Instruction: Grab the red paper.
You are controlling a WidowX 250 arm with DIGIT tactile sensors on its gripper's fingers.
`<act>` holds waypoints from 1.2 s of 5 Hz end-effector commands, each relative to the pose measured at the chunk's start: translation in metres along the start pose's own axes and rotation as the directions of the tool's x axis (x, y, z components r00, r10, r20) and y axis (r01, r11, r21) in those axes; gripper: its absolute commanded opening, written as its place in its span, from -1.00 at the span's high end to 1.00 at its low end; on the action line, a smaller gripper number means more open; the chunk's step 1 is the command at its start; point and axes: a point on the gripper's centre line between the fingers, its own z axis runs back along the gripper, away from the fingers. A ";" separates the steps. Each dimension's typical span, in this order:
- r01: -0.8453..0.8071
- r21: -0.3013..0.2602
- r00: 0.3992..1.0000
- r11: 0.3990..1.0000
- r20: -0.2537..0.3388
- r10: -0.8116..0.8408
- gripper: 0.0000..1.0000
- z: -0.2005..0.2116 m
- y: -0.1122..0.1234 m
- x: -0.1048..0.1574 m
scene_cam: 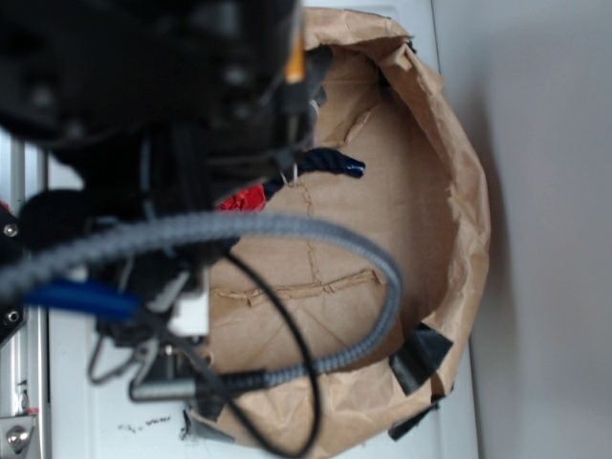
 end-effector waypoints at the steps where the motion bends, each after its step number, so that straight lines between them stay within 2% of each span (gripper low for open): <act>1: 0.009 0.054 0.998 0.998 0.069 -0.013 -1.00 -0.033 0.024 0.016; 2: 0.093 0.012 0.992 0.996 0.083 -0.094 -1.00 -0.069 0.037 0.017; 4: 0.116 0.086 0.993 0.990 0.017 -0.118 -1.00 -0.116 0.068 0.008; 5: 0.128 0.045 0.992 0.991 -0.011 -0.127 -1.00 -0.136 0.068 0.010; 6: 0.161 0.043 0.986 0.986 -0.061 -0.158 -1.00 -0.159 0.066 0.011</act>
